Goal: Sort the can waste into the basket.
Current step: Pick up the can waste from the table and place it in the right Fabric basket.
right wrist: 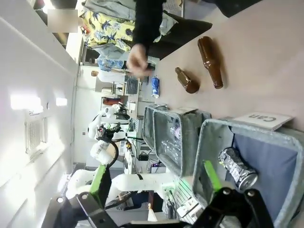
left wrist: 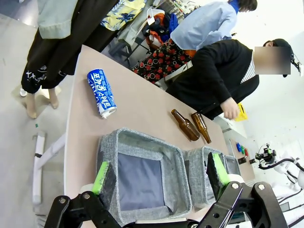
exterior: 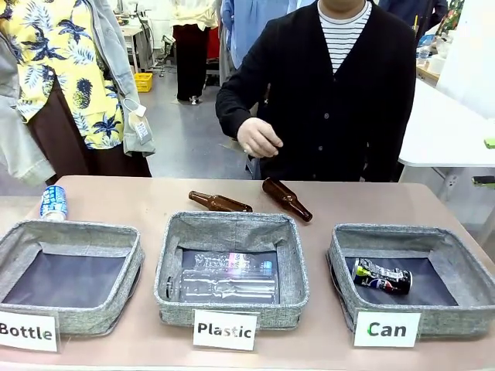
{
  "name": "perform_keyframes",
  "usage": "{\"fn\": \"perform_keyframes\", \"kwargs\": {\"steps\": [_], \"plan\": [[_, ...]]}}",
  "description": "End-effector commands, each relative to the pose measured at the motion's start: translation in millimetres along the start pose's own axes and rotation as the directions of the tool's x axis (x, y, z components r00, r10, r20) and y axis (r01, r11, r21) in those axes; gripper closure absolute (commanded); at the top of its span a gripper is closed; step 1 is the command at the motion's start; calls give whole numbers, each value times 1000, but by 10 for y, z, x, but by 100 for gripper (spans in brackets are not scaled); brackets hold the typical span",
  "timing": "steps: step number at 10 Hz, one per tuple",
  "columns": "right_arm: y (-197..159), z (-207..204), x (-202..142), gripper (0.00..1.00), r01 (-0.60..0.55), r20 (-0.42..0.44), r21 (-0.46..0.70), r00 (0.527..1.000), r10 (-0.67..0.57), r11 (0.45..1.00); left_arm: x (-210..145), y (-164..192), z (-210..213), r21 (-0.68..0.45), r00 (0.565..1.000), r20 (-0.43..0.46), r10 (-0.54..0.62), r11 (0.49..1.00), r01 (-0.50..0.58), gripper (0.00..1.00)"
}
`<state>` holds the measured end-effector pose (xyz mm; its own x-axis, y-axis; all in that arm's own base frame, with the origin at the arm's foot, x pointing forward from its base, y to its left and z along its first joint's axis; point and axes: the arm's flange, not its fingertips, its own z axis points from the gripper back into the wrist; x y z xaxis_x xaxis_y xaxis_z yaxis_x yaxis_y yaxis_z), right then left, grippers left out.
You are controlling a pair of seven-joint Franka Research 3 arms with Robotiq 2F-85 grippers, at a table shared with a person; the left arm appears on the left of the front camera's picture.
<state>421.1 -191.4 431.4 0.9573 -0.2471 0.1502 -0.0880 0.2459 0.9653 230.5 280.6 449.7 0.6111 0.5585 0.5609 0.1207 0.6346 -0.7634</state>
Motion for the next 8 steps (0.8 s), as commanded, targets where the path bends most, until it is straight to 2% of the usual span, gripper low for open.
{"fn": "perform_keyframes", "kwargs": {"steps": [1, 5, 6, 8], "plan": [[9, 33, 34, 0, -16, -10, 4, 1000, 16, 1000, 16, 17, -16, -20, 1000, 21, -21, 1000, 22, 0], [9, 33, 34, 0, -16, -10, 4, 1000, 16, 1000, 0, 0, 0, 0, 1000, 0, 0, 1000, 0, 0], [9, 33, 34, 0, -16, -10, 4, 1000, 16, 1000, 70, -258, 109, 49, 992, 65, -110, 993, 107, 0], [9, 33, 34, 0, -16, -10, 4, 1000, 16, 1000, 455, -591, -333, 287, 983, -56, -175, 940, 183, 0]]}}
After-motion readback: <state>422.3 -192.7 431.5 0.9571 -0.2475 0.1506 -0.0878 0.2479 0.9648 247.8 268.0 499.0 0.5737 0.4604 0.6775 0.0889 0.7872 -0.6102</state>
